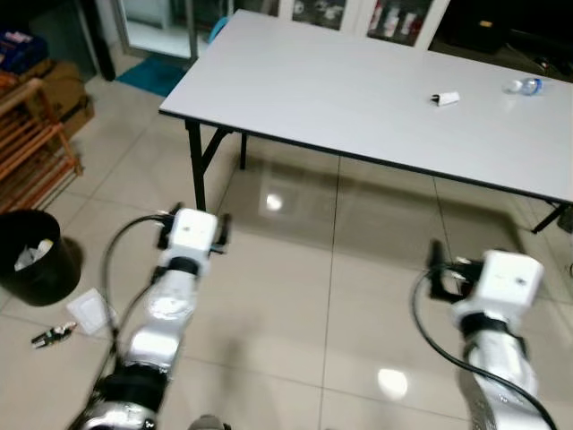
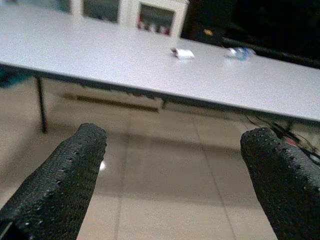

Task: Picking trash to rubbish bin

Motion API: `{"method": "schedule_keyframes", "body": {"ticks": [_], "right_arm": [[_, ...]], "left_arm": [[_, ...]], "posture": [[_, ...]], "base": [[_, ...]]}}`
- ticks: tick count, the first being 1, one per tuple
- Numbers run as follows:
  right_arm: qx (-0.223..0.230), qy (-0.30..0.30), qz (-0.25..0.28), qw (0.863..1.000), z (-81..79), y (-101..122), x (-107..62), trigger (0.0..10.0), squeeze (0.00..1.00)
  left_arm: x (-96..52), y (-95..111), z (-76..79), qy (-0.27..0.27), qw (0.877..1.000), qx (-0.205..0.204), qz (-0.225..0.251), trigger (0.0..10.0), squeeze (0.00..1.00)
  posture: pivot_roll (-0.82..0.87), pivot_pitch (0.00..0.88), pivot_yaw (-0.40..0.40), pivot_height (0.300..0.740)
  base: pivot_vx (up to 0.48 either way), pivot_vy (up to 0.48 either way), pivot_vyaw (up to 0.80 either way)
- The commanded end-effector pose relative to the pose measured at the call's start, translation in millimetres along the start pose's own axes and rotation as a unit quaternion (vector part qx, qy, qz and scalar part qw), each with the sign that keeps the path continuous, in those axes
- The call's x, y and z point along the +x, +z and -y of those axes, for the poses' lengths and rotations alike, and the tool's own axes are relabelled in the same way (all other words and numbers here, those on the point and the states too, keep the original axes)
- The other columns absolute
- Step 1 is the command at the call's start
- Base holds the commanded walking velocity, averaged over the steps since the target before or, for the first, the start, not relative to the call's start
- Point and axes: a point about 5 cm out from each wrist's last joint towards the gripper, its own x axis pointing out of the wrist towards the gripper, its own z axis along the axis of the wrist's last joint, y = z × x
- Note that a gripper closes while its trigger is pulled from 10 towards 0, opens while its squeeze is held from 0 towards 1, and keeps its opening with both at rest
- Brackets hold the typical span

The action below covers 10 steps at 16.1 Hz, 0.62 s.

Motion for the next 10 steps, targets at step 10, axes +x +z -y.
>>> {"method": "schedule_keyframes", "body": {"ticks": [10], "right_arm": [[0.003, -0.024, 0.0, 1.0, 0.3, -5.9, -2.8, 10.0, 0.0]], "left_arm": [[20.8, 16.4, 23.0, -0.041, 0.999, -0.01, 0.006, 10.0, 0.0]], "posture": [[0.19, 0.063, -0.074, 0.74]], "base": [[0.0, -0.472, 0.0]]}}
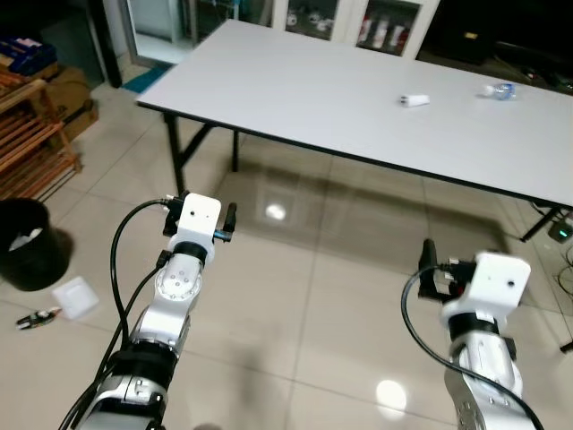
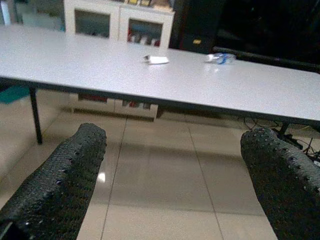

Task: Picking trash to rubbish bin

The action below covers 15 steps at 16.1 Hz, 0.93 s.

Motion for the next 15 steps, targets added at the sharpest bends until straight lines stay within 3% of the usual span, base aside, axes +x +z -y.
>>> {"method": "schedule_keyframes", "body": {"ticks": [1, 5, 10, 15], "right_arm": [[-0.01, -0.015, -0.007, 1.0, 7.8, -4.5, -1.2, 10.0, 0.0], [-0.006, -0.022, -0.005, 1.0, 8.5, -5.0, -1.0, 10.0, 0.0], [0.007, -0.046, 0.001, 0.999, 5.5, -7.7, 0.3, 10.0, 0.0], [0.005, -0.045, 0.005, 0.999, 7.7, -6.1, -2.1, 10.0, 0.0]], "left_arm": [[2.9, 4.4, 10.7, -0.016, 1.0, 0.001, 0.004, 10.0, 0.0], [2.5, 2.9, 18.7, -0.033, 0.999, -0.002, 0.001, 10.0, 0.0], [11.1, 10.2, 23.1, -0.067, 0.998, 0.001, 0.006, 10.0, 0.0], [13.0, 10.9, 27.7, -0.078, 0.997, -0.008, 0.001, 10.0, 0.0]], "posture": [[0.19, 0.065, -0.073, 0.74], [0.18, 0.076, -0.052, 0.74], [0.18, 0.069, 0.002, 0.74], [0.16, 0.069, -0.008, 0.74]], "base": [[0.0, -0.48, 0.0], [0.0, -0.399, 0.0], [0.0, 0.0, 0.0], [0.0, 0.0, 0.0]]}}
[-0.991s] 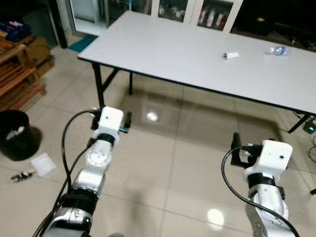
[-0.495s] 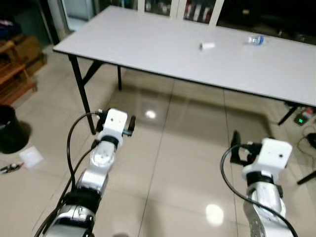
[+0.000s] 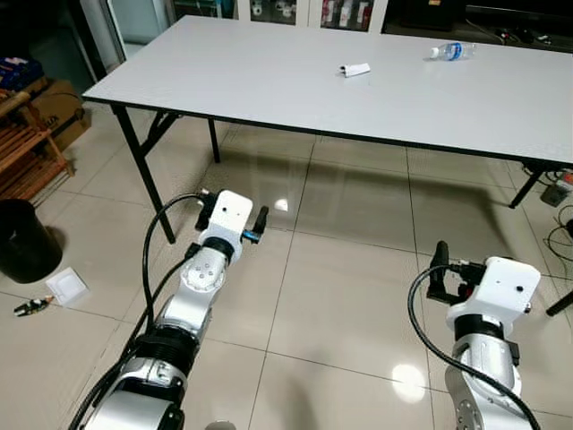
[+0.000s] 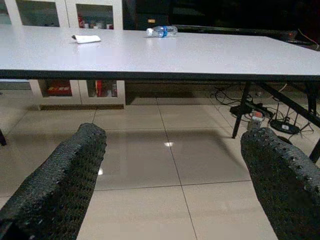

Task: Picking trash to rubbish bin

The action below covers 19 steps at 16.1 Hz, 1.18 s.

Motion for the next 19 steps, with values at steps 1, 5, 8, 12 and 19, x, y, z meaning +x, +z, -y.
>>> {"method": "schedule_keyframes", "body": {"ticks": [1, 5, 8, 12, 19], "right_arm": [[-0.006, 0.003, 0.011, 1.0, 0.8, 5.2, -1.5, 10.0, 0.0], [-0.014, 0.007, 0.001, 1.0, 6.9, 2.2, -3.8, 10.0, 0.0], [-0.019, 0.003, -0.004, 1.0, 11.6, 1.5, -2.2, 10.0, 0.0], [-0.017, 0.025, 0.001, 1.0, 6.5, 3.8, 10.0, 10.0, 0.0], [-0.018, 0.045, -0.018, 0.999, 7.4, -2.4, 9.2, 10.0, 0.0]], "left_arm": [[1.3, 1.9, 1.5, -0.006, 1.0, -0.011, 0.002, 10.0, 0.0], [-6.7, -12.7, 10.3, -0.02, 0.999, -0.041, -0.027, 10.0, 0.0], [-19.5, -24.0, 5.5, -0.031, 0.998, -0.037, -0.034, 10.0, 0.0], [-17.7, -21.3, -4.4, -0.021, 0.999, -0.031, -0.039, 10.0, 0.0], [-64.8, -50.3, -15.7, -0.028, 0.997, 0.002, -0.078, 10.0, 0.0]], "posture": [[0.15, 0.073, -0.022, 0.74], [0.15, 0.074, -0.038, 0.74], [0.15, 0.07, -0.045, 0.74], [0.2, 0.068, -0.068, 0.74], [0.24, 0.125, -0.11, 0.74]], "base": [[0.0, 0.0, 0.0], [0.0, 0.0, 0.0], [0.0, 0.0, 0.0], [0.0, 0.0, 0.0], [0.0, 0.0, 0.0]]}}
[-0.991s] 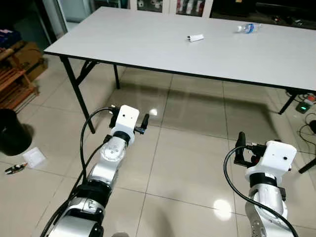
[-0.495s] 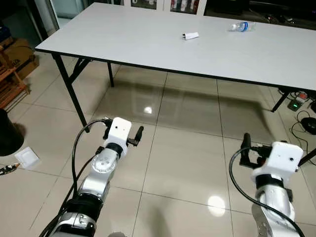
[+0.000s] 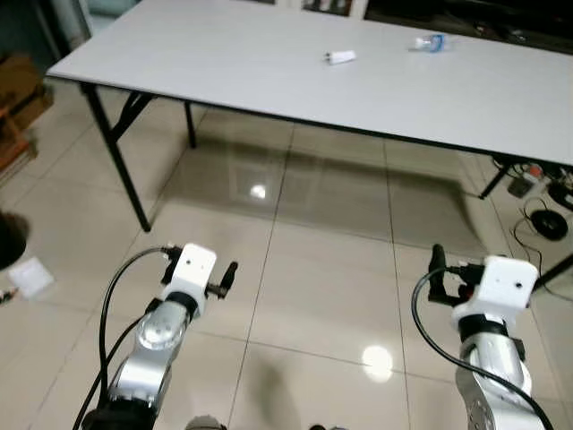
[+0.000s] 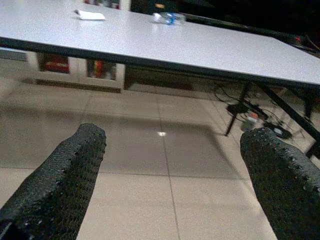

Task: Picking trash to rubbish bin

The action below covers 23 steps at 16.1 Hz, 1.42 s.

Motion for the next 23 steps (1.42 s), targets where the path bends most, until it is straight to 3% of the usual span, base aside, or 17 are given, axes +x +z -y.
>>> {"method": "schedule_keyframes", "body": {"ticks": [1, 4, 8, 15, 19, 23], "right_arm": [[-0.001, 0.005, -0.003, 1.0, -0.4, 1.2, 3.0, 10.0, 0.0], [0.002, 0.005, 0.0, 1.0, -1.9, 2.1, 3.2, 10.0, 0.0], [0.012, -0.005, -0.004, 1.0, -3.8, -2.9, 1.4, 10.0, 0.0], [0.014, 0.006, -0.018, 1.0, -10.8, -9.4, -1.5, 10.0, 0.0], [0.016, 0.031, -0.018, 0.999, -20.5, -8.5, 2.4, 10.0, 0.0], [0.024, 0.055, -0.03, 0.998, -32.8, -14.7, 6.0, 10.0, 0.0]], "left_arm": [[3.4, 13.6, 4.7, -0.001, 1.0, 0.007, 0.029, 10.0, 0.0], [10.5, 29.6, 3.8, 0.018, 0.999, -0.014, 0.044, 10.0, 0.0], [18.8, 50.4, -0.9, 0.022, 0.997, 0.003, 0.073, 10.0, 0.0], [23.6, 54.9, -7.4, 0.032, 0.998, -0.009, 0.061, 10.0, 0.0], [16.5, 58.5, -13.3, 0.038, 0.997, -0.015, 0.063, 10.0, 0.0], [-5.2, 47.4, -27.0, 0.073, 0.997, -0.005, 0.035, 10.0, 0.0]], "posture": [[0.25, 0.123, -0.11, 0.74], [0.25, 0.119, -0.1, 0.74], [0.24, 0.105, -0.069, 0.74], [0.26, 0.137, -0.08, 0.74], [0.31, 0.177, -0.089, 0.74], [0.37, 0.216, -0.1, 0.74]], "base": [[0.0, 0.0, 0.0], [0.0, 0.0, 0.0], [0.0, 0.0, 0.0], [0.0, 0.0, 0.0], [0.0, 0.0, 0.0], [0.0, 0.0, 0.0]]}}
